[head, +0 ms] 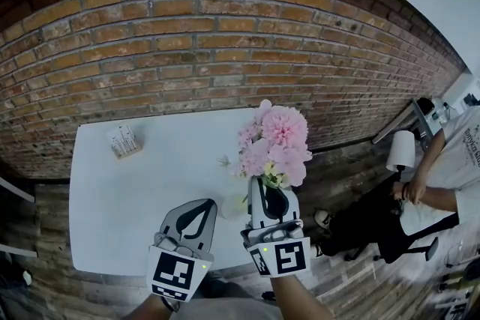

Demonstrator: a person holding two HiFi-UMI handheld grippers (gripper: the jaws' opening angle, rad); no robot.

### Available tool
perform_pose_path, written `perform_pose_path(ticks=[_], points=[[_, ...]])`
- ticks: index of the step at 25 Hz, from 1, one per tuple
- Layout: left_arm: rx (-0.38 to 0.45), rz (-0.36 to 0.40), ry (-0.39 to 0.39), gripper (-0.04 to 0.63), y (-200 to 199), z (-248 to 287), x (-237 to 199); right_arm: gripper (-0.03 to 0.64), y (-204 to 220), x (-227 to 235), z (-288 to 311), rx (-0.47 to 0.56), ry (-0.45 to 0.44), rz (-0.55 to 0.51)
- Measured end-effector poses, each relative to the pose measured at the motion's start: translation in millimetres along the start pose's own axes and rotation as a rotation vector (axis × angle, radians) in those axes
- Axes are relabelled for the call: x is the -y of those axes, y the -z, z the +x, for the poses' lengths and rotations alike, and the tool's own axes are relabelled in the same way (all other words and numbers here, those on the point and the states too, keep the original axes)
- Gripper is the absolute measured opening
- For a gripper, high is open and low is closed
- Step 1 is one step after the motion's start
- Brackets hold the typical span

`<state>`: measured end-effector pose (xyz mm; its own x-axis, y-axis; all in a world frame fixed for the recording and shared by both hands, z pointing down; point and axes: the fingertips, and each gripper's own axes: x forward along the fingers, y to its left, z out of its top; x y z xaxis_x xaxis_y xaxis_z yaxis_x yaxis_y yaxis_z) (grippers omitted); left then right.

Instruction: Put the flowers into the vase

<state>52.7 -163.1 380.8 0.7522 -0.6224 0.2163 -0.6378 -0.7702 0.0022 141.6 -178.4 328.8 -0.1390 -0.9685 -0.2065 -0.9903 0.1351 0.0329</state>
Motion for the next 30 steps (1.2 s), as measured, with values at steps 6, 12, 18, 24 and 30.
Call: perform_pose_path(ticks=[6,12,18,24,30], points=[[-0.011,-0.002,0.000,0.009,4,2,-1,0.051,29,-1,-5,-0.040,0.012,0.000],[-0.020,-0.004,0.003,0.009,7,2,1,0.051,54,-2,-7,-0.083,0.017,0.011],[-0.017,-0.007,-0.003,0.008,8,2,0,0.052,64,-3,-9,-0.097,0.012,0.002],[-0.017,-0.011,-0.005,0.008,9,2,-1,0.052,75,-5,-11,-0.127,0.006,-0.002],[-0.014,-0.014,-0.005,0.009,8,0,-3,0.052,82,-11,-11,-0.160,0.000,-0.008]])
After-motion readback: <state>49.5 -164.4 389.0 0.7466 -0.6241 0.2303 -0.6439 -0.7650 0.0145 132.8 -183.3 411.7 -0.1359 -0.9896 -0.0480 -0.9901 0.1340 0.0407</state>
